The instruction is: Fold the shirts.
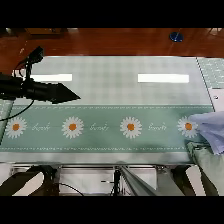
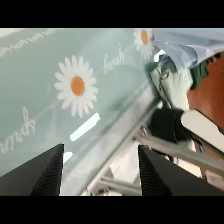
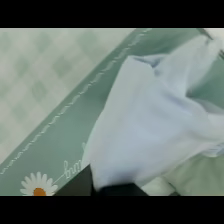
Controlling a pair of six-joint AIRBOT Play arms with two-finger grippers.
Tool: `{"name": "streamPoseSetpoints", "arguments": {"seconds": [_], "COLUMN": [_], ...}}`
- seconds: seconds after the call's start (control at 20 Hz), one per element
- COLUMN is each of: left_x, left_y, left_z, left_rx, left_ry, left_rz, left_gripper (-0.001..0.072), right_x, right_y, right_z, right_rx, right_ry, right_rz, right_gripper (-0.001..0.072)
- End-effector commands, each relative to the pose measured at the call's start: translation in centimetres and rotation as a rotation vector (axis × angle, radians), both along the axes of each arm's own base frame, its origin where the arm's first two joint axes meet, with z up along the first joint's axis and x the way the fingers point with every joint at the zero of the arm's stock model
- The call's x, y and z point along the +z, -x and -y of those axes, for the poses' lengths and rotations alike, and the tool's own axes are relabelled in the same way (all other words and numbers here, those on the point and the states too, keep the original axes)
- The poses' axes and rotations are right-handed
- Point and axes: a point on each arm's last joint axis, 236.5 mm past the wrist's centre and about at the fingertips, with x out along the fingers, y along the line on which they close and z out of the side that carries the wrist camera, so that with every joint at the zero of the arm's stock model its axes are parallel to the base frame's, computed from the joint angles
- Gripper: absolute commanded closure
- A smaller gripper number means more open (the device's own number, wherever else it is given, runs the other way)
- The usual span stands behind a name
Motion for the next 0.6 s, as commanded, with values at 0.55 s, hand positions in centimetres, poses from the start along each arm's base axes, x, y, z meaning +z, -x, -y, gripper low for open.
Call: {"name": "streamPoseSetpoints", "arguments": {"seconds": [0.55], "left_x": [-1.1], "left_y": [-7.4], "left_z": [-5.6], "left_rx": [0.3], "left_ry": [-0.029], "left_rz": [0.087], "left_gripper": [0.0161], "right_x": [-1.7], "right_y": [-2.8], "right_z": [-2.8], "right_rx": [0.107], "right_ry": [-0.236], "right_rz": [0.063], "right_gripper": [0.0685]}}
